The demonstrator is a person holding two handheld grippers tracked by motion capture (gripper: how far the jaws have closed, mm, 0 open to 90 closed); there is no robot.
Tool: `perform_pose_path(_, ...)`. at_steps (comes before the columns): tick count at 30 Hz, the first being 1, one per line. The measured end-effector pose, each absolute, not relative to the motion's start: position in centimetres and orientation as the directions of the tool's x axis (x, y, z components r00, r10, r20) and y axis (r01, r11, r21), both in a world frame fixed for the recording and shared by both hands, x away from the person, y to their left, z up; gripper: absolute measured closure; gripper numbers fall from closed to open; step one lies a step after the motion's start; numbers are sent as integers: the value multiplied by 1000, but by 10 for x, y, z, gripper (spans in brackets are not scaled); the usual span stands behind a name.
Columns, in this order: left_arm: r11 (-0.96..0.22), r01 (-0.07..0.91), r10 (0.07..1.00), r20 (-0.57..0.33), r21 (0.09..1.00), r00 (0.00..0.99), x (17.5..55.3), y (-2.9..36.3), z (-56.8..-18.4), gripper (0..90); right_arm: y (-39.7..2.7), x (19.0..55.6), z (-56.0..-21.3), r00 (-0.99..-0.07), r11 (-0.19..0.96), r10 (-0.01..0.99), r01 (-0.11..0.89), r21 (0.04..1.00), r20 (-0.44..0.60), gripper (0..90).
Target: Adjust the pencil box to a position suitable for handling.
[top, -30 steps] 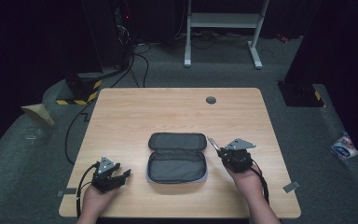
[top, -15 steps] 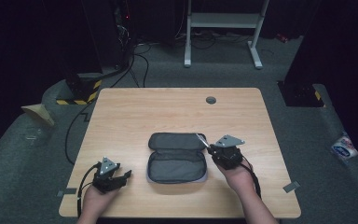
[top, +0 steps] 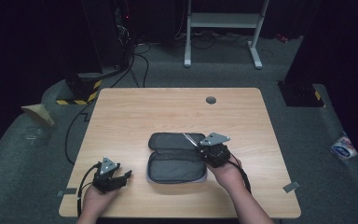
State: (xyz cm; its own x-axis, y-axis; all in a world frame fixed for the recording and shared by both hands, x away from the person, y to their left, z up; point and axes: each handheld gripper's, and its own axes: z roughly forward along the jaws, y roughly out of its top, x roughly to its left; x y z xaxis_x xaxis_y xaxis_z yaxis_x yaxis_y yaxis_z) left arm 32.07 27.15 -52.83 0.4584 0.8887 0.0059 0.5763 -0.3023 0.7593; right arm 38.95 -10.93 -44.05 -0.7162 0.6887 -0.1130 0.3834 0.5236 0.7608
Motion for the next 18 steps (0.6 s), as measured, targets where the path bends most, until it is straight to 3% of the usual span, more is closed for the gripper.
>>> perform_pose_path(18, -302, 577, 888, 3, 759, 460, 321, 272, -528, 384, -80, 387, -440, -766, 556, 633, 346, 756, -115, 785)
